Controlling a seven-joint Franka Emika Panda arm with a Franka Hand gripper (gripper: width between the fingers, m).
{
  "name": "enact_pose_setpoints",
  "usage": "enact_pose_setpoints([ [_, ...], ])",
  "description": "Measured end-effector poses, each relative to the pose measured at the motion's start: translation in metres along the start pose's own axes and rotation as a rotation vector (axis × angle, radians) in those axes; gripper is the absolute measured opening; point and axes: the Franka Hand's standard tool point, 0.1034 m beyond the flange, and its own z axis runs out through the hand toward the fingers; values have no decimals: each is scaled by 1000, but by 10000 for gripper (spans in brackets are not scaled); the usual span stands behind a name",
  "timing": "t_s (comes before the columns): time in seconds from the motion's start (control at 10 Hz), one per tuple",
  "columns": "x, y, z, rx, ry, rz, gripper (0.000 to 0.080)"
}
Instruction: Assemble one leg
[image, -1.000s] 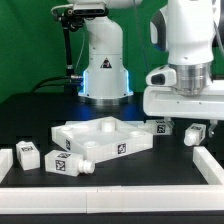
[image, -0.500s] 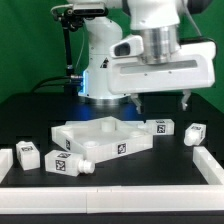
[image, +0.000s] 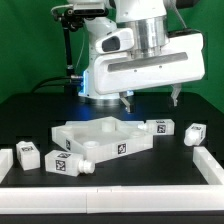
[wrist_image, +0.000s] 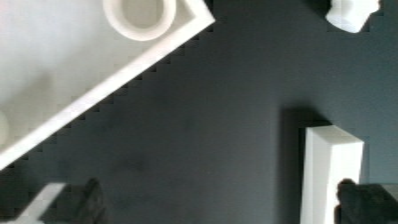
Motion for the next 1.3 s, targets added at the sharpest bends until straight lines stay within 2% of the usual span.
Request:
enact_pose_setpoints([
  [0.1,-1,1,2,-5,1,-31,649],
  [0.2,-7,8,15,-23,-3,-127,649],
  [0.3,-11,25,15,-26,-28,-269,649],
  [0.4,-8,56,10,-34,-24,-388,649],
  [0.5,-6,82,13,-40,-26,-459,649],
  [0.6,-3,103,10,-48,-14,-499,649],
  [0.7,-3,114,8,-52,-8,-498,649],
  [1.1,-4,111,10,-50,-11,-486,649],
  [1.2,-4,114,12,-54,-10,-500,649],
  [1.3,-6,126,19,-72,-4,-568,649],
])
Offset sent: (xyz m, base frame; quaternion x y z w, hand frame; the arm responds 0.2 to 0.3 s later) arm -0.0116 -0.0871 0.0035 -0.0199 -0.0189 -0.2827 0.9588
